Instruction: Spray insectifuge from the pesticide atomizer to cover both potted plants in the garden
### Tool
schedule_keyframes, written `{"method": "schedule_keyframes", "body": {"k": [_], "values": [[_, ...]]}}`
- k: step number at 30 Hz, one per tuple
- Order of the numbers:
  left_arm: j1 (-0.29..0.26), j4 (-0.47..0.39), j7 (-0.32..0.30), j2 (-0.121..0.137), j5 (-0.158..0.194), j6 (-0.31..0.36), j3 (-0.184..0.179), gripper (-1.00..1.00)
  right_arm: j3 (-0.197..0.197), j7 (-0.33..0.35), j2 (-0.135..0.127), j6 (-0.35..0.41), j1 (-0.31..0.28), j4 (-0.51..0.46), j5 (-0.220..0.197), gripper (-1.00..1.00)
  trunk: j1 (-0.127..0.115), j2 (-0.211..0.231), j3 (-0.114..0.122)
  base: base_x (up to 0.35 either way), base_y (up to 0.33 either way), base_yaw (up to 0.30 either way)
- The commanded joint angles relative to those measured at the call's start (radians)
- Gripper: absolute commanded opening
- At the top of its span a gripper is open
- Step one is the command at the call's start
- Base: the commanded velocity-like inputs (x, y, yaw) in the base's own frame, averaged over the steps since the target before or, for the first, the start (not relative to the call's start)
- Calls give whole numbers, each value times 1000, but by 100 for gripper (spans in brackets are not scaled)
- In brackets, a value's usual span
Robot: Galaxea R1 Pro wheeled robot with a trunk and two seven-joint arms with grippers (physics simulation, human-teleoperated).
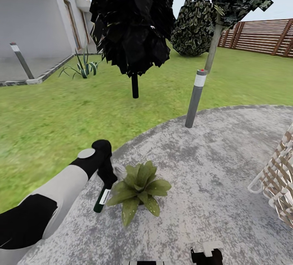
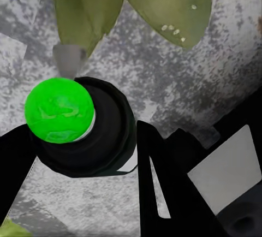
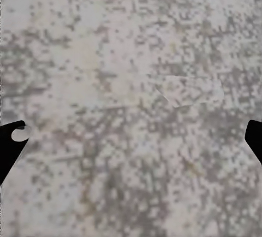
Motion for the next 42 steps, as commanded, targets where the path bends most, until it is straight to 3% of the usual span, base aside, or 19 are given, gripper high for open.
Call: {"method": "schedule_keyframes", "body": {"k": [1,7,10,12,15,17,27,36,42], "values": [[-1,-2,-10,0,-11,10,-1,-100,2,-9,0,-1,-1,1,11,100,0,0,-1,190,67,0],[0,-1,-10,0,-10,9,-1,-100,2,-9,0,-1,-1,0,11,100,0,0,-1,295,98,-193],[1,8,-10,-24,-10,-30,-7,-100,2,-9,0,-1,-1,1,11,100,0,0,-1,269,93,-234],[2,11,-10,-33,-9,-39,-42,-100,2,-9,0,-1,-1,1,11,100,0,0,-1,102,36,-76],[4,13,-10,-39,-3,-45,-136,-100,2,-9,0,-1,-1,0,11,100,0,0,-1,29,10,-22],[6,13,-10,-40,-2,-46,-152,-100,2,-9,0,-1,-1,1,11,100,0,0,-1,5,2,-4],[4,10,-10,-66,-7,-46,-160,-100,2,-9,0,-1,-1,0,11,100,0,0,-1,-47,3,-160],[4,12,-10,-67,-8,-45,-161,-100,2,-9,0,-1,-1,0,11,100,0,0,-1,-285,176,-6],[2,13,-10,-66,-8,-45,-161,-100,2,-9,0,-1,-1,1,11,100,0,0,-1,-40,298,0]]}}
